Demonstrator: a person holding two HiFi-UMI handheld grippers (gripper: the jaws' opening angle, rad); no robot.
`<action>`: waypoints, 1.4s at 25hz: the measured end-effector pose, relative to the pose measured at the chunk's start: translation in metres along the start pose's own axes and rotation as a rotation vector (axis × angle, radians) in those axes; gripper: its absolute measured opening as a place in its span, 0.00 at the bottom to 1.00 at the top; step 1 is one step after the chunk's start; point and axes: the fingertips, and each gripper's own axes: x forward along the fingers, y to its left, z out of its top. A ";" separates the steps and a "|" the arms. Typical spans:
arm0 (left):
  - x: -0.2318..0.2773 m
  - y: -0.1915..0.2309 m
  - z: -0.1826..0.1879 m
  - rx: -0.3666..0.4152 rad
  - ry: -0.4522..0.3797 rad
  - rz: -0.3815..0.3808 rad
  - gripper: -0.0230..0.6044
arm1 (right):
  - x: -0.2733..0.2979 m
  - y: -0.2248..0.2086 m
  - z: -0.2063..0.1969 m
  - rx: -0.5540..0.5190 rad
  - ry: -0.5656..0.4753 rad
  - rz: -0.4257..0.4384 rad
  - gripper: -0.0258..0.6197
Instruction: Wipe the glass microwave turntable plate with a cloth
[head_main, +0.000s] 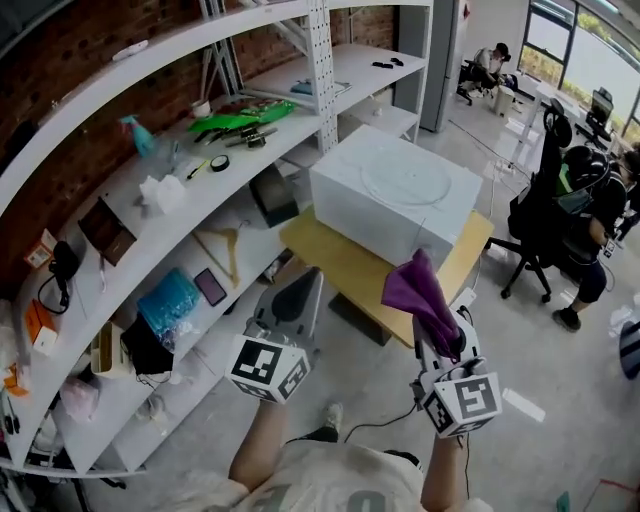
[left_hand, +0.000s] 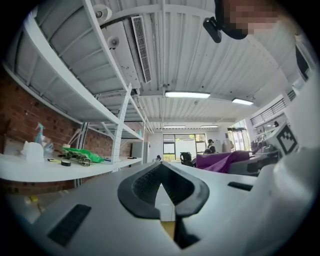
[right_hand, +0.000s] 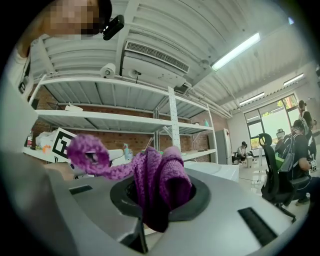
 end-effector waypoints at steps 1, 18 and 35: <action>0.009 0.010 0.000 0.001 -0.002 -0.019 0.04 | 0.012 -0.002 0.001 0.004 -0.004 -0.019 0.14; 0.173 0.094 -0.032 -0.043 -0.006 -0.182 0.04 | 0.158 -0.078 0.002 0.008 -0.013 -0.144 0.14; 0.306 0.135 -0.079 -0.138 0.076 -0.303 0.04 | 0.299 -0.161 -0.014 0.008 0.053 -0.141 0.14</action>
